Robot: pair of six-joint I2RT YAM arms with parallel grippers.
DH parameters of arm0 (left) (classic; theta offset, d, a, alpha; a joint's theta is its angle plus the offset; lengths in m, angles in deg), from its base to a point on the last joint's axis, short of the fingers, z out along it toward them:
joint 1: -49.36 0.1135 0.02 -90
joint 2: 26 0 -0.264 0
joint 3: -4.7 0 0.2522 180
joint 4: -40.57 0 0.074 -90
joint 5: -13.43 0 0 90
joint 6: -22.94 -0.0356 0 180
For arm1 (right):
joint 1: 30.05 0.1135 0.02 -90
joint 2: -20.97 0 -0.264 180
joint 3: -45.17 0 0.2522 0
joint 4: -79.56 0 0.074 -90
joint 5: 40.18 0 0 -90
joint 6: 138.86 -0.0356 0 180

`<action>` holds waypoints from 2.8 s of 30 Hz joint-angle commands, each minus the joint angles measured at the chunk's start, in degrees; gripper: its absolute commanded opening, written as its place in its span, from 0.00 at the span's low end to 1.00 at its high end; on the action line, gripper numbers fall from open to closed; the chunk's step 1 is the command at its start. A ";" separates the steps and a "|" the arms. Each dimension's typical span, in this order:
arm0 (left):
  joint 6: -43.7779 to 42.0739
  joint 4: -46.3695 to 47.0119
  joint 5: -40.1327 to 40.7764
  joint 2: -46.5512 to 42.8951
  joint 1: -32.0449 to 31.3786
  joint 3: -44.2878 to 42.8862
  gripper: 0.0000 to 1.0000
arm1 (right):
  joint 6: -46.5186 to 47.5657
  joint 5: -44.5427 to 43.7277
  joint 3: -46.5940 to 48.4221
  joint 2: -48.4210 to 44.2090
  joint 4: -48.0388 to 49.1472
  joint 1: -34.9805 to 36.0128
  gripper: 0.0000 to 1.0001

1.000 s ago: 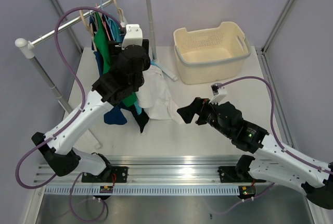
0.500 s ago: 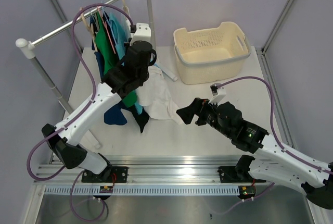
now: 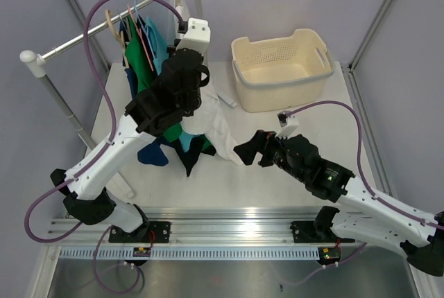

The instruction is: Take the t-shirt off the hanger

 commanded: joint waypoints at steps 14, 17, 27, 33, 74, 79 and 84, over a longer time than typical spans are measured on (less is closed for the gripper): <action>-4.35 4.11 16.91 -8.61 -15.85 10.65 0.00 | 5.60 4.71 0.22 -4.65 4.70 0.45 0.99; -1.98 3.85 16.47 -11.95 -19.01 15.49 0.00 | 7.27 7.86 -0.48 -5.36 6.45 0.45 1.00; 15.51 0.42 -20.68 -26.70 -20.95 29.63 0.00 | 13.16 2.45 -1.10 -11.32 7.87 0.36 0.99; 20.61 0.68 -36.87 -32.25 -21.74 37.37 0.00 | 20.62 -0.04 3.29 -15.02 9.34 0.37 0.92; 26.59 5.25 -48.31 -31.55 -24.82 41.25 0.00 | 24.06 -15.86 2.24 -6.32 10.85 0.37 0.37; 26.94 7.54 -50.67 -32.70 -24.91 41.60 0.00 | 22.74 -13.66 2.59 -7.46 12.26 0.45 0.10; 27.73 8.07 -56.12 -33.22 -24.82 40.64 0.25 | 23.70 -14.97 5.48 -8.70 8.74 0.45 0.00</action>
